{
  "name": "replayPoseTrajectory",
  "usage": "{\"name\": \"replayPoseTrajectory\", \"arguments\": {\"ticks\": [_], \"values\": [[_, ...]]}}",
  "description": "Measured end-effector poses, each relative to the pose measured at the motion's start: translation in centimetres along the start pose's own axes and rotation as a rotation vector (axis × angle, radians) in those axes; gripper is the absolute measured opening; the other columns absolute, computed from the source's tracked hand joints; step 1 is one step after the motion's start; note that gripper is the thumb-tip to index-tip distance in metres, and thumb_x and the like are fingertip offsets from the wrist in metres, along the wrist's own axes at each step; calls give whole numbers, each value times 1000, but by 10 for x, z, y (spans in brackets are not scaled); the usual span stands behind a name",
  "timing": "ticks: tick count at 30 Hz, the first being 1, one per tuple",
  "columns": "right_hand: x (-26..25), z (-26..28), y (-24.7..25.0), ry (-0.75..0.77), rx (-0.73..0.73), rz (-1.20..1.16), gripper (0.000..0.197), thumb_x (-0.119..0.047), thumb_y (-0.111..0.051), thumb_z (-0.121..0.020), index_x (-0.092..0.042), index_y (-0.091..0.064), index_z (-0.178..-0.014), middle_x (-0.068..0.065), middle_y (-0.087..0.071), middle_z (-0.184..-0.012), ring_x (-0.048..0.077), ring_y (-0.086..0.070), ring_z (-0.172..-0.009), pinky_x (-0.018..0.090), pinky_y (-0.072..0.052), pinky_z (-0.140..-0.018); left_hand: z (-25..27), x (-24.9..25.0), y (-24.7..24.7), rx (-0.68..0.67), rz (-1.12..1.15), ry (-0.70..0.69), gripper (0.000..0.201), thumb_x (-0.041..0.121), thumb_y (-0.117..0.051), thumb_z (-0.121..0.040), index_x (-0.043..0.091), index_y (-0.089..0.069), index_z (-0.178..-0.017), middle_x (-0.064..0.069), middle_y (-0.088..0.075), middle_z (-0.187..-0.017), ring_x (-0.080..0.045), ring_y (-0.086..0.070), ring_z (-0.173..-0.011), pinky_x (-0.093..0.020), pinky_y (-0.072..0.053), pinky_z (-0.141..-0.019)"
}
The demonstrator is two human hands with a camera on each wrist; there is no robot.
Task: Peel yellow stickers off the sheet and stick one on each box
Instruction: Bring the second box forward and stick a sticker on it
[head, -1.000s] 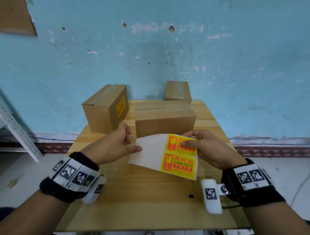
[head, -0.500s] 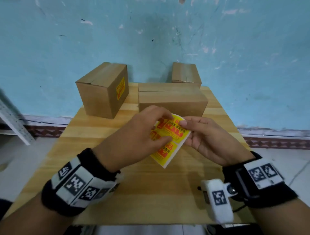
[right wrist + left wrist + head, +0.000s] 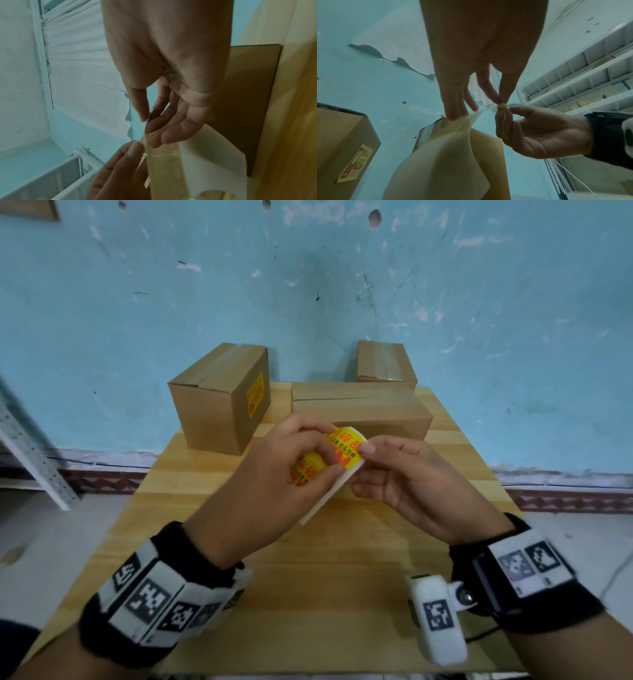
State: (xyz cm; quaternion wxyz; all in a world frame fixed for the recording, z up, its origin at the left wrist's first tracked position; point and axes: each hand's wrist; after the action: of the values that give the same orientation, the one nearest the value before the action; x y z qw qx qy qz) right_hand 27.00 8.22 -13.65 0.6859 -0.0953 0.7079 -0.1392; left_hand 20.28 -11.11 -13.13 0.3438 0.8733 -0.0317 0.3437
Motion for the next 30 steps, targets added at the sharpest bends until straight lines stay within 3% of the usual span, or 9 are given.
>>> {"name": "replayPoseTrajectory", "arguments": {"ticks": [3,7,13,18,23,26,30], "values": [[2,-1,-4,16,-9,18,16,-17,-62,-88,-3,-69,-85,15,-72,-80,20,-72,-71,27,-59,-66,0,0,1,-7,-44,-40,4,21,-71,-89,18,-69,-88,7,-61,-115,-8,-59,-113,-29,-48,-94],[1,-3,-3,43,-28,-23,8,-17,-67,-82,-10,-68,-79,9,-71,-77,18,-72,-73,27,-56,-68,1,1,3,8,-8,8,4,20,-65,-94,18,-65,-91,6,-64,-93,-12,-62,-90,-36,-52,-79],[3,-6,3,73,-57,-23,9,-19,-73,-75,-12,-67,-77,9,-70,-84,18,-68,-86,30,-50,-72,-1,2,7,46,184,140,8,22,-59,-97,22,-66,-93,11,-73,-97,-7,-68,-93,-29,-57,-80],[4,-6,5,75,-107,-28,20,-24,-83,-74,-10,-69,-78,20,-63,-104,29,-58,-102,35,-49,-82,-1,-1,9,59,264,201,8,19,-59,-97,19,-65,-93,2,-75,-89,-14,-71,-84,-43,-59,-78],[5,-7,5,64,-157,-94,29,-15,-83,-73,0,-60,-83,30,-53,-113,41,-53,-116,50,-46,-107,-2,-6,11,93,450,273,10,14,-53,-100,10,-59,-92,-9,-75,-92,-22,-73,-89,-35,-61,-81],[3,-7,9,33,-182,-141,37,-12,-84,-67,1,-55,-85,26,-53,-107,37,-60,-104,44,-54,-95,-5,-6,14,69,601,362,11,12,-50,-100,4,-56,-95,-14,-75,-99,-22,-73,-94,-31,-60,-86],[0,-4,20,-9,-161,-102,28,-8,-75,-61,-1,-51,-74,22,-50,-98,36,-53,-98,37,-53,-76,-6,-4,16,1,723,463,11,13,-45,-103,7,-51,-96,-3,-79,-96,-15,-75,-95,-25,-60,-84]]}}
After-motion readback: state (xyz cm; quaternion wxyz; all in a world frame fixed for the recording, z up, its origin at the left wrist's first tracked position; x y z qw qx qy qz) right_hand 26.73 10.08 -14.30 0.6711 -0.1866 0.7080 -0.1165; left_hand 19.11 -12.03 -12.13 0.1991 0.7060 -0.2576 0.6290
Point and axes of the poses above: each hand's wrist, its own z-axis away from the middle knuckle, its own y-axis out of the back of the hand, x = y × z
